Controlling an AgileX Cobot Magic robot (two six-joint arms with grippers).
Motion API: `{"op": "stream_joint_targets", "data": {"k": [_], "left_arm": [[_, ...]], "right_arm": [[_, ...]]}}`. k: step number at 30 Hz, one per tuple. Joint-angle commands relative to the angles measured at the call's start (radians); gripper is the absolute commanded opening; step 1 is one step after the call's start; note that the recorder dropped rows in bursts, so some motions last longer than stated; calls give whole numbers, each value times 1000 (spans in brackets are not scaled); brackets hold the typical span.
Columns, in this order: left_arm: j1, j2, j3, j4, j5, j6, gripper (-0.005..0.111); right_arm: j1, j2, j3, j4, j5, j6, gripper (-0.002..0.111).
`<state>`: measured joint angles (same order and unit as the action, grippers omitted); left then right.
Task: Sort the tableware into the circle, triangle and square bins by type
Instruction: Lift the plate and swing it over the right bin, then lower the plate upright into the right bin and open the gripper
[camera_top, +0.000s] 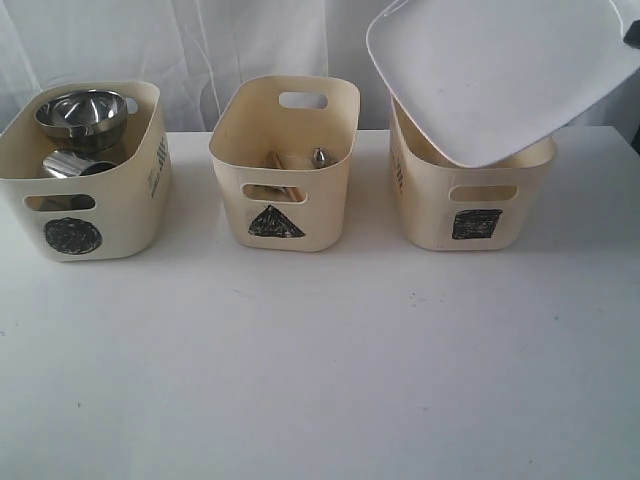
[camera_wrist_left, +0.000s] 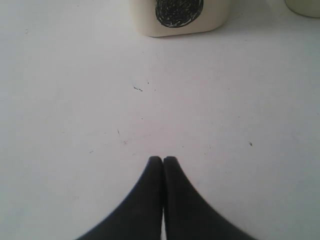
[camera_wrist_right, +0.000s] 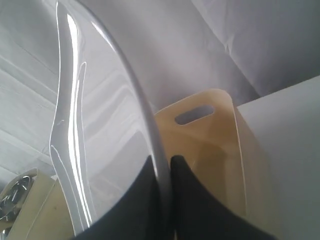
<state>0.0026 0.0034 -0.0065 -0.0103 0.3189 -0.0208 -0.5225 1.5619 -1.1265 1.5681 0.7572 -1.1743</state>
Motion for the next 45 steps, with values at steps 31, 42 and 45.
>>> {"op": "stream_joint_targets", "data": {"k": [31,42,45], "left_arm": [[-5,-3,7,-4,11,-1,0],[-5,-3,7,-4,11,-1,0],[-5,-3,7,-4,11,-1,0]], "right_arm": [[114,116,-250,-106,-293,-289,0],[179,205,-250,-100,-326,-453,0],[179,218,-250,-100,-335,-451,0]]}}
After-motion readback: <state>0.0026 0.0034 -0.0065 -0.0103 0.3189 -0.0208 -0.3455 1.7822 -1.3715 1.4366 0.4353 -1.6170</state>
